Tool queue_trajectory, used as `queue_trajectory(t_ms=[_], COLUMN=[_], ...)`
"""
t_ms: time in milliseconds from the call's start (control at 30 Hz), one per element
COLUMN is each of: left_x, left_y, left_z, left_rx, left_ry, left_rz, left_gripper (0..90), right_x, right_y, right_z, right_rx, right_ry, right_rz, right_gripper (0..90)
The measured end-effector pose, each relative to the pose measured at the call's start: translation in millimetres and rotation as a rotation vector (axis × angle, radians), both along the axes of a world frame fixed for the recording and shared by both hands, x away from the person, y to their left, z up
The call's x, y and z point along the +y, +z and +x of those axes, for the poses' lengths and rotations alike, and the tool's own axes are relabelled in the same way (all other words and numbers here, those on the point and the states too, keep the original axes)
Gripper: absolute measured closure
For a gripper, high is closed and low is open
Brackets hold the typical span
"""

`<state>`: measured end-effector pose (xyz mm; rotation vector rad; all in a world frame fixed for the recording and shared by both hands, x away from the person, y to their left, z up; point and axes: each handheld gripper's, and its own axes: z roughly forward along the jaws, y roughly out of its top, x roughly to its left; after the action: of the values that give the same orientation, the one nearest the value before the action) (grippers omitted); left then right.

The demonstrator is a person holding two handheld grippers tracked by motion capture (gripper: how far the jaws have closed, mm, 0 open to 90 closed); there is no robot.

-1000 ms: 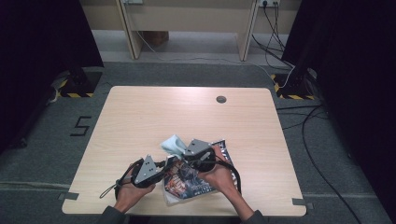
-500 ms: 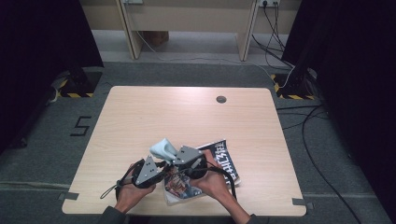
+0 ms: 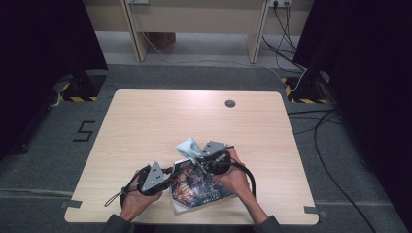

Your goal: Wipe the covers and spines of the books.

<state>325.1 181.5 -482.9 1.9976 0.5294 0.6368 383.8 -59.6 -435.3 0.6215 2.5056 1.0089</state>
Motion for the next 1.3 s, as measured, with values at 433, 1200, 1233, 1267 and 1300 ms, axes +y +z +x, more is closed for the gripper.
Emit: queue_trajectory(t_ms=[433, 1200, 1233, 1267, 1300], left_x=[-0.6, -3.6, -4.1, -4.2, -4.1], left_y=[1.0, 1.4, 1.6, 1.6, 1.3], left_z=[-0.5, -1.5, -1.6, -1.4, -0.9], left_rx=[-0.013, -0.032, -0.035, -0.036, -0.033], left_ry=[-0.011, -0.011, -0.013, -0.013, -0.011], left_rz=[-0.001, 0.018, 0.022, 0.022, 0.019], left_gripper=[78.0, 78.0, 78.0, 78.0, 78.0], right_x=[-32.3, -12.8, -17.5, -21.9, -26.3], right_y=[-15.4, -4.2, -6.7, -9.5, -12.1], right_z=[25.9, 14.2, 18.8, 22.6, 27.2], right_rx=[0.011, -0.033, -0.022, -0.004, -0.002], right_ry=[-0.112, -0.041, -0.051, -0.072, -0.082], right_rz=[-0.080, -0.156, -0.155, -0.150, -0.159], right_gripper=[80.9, 80.8, 80.8, 80.8, 80.8])
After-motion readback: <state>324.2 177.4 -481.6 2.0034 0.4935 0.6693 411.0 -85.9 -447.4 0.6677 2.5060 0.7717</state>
